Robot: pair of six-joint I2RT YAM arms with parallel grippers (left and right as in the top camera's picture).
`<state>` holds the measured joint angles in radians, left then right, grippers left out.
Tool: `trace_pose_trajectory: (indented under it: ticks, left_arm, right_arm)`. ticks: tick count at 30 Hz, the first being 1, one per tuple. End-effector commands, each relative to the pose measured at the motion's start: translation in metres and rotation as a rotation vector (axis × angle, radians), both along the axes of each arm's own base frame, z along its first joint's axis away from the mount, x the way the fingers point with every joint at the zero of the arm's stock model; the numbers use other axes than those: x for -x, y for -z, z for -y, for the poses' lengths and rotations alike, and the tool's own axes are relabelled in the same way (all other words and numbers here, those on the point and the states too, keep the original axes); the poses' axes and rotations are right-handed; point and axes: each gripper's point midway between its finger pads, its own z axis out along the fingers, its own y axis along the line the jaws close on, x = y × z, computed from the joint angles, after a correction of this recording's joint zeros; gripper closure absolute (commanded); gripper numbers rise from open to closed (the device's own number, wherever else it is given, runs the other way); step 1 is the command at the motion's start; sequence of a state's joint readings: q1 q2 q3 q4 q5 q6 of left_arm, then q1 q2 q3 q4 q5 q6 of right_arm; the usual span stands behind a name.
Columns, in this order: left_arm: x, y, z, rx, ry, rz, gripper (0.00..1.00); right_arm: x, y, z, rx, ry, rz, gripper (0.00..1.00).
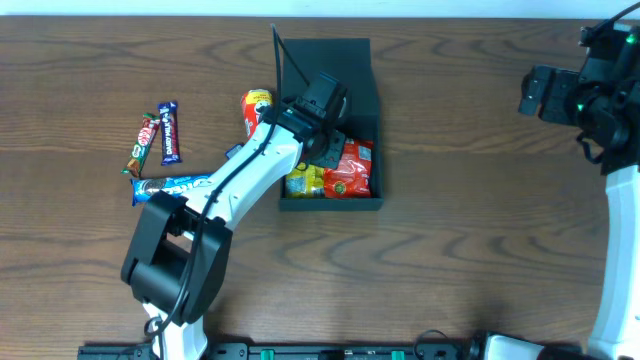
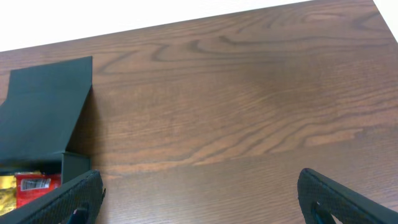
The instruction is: Pack container
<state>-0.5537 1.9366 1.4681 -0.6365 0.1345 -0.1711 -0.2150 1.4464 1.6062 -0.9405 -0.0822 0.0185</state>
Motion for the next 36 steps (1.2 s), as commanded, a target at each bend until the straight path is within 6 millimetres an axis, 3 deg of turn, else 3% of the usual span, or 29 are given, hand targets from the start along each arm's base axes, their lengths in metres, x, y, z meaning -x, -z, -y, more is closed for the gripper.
trace_pose_trajectory:
  ticks: [1,12,18,28,29,31,32,36]
  left_arm:
    - [0.019,0.031,0.008,0.013,0.070,-0.092,0.94]
    - [0.029,0.062,0.010,-0.028,0.085,-0.160,0.94]
    - [0.039,0.058,0.030,0.088,0.131,-0.209,0.94]
    - [0.039,0.059,0.028,0.079,0.144,-0.205,0.94]
    - [0.038,0.059,0.028,0.079,0.143,-0.205,0.94]
    - [0.037,0.059,0.026,0.080,0.138,-0.205,0.94]
    - [0.036,0.059,0.026,0.080,0.137,-0.204,0.94]
    - [0.033,0.059,0.022,0.082,0.124,-0.204,0.94]
  right_arm:
    - [-0.001,-0.001,0.003,-0.017,0.021,0.009,0.01]
    - [-0.001,-0.002,0.003,-0.017,0.020,0.012,0.01]
    - [-0.001,-0.002,0.003,-0.017,0.021,0.012,0.01]
    - [0.002,0.005,0.001,-0.024,0.019,-0.022,0.01]
    - [0.004,0.011,0.000,-0.032,0.016,-0.045,0.14]
    - [0.003,0.034,-0.016,-0.118,-0.047,-0.106,0.87]
    - [0.003,0.044,-0.025,-0.164,-0.080,-0.128,0.98]
    - [0.000,0.097,-0.066,-0.401,-0.221,-0.231,0.99]
